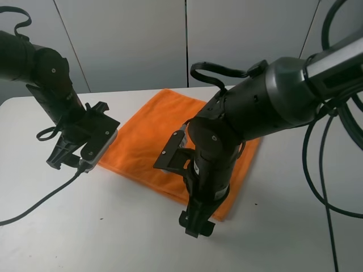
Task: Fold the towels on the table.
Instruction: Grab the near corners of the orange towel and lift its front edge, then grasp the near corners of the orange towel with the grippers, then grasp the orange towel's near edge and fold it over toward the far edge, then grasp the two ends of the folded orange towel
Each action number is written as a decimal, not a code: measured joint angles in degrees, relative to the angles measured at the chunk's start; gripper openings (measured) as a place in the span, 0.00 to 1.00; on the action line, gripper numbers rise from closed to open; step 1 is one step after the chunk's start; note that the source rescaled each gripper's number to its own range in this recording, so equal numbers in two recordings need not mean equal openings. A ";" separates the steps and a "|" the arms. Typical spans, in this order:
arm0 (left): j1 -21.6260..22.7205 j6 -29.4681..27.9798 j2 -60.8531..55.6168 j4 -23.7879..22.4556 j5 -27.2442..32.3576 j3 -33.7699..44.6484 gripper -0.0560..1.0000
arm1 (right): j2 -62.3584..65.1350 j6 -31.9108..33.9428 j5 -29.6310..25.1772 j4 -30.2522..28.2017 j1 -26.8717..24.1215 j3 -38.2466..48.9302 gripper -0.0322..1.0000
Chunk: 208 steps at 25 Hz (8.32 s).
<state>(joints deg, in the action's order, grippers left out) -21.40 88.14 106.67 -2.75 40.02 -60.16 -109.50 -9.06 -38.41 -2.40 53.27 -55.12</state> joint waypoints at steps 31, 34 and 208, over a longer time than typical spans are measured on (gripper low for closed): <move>0.02 2.63 4.93 1.41 -5.57 0.00 0.99 | -4.81 1.52 -0.54 -0.93 0.31 -0.65 1.00; 0.02 3.01 4.93 1.41 -5.57 0.00 0.99 | -4.81 1.52 -0.54 -0.93 0.31 -0.65 1.00; -7.17 -113.26 18.68 -56.33 -9.53 -28.02 1.00 | -0.25 13.11 17.40 -35.87 -34.29 -12.04 0.99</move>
<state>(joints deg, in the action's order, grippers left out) -28.57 -25.12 125.35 -59.08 30.49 -88.18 -109.75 4.05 -21.01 -38.27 18.99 -67.16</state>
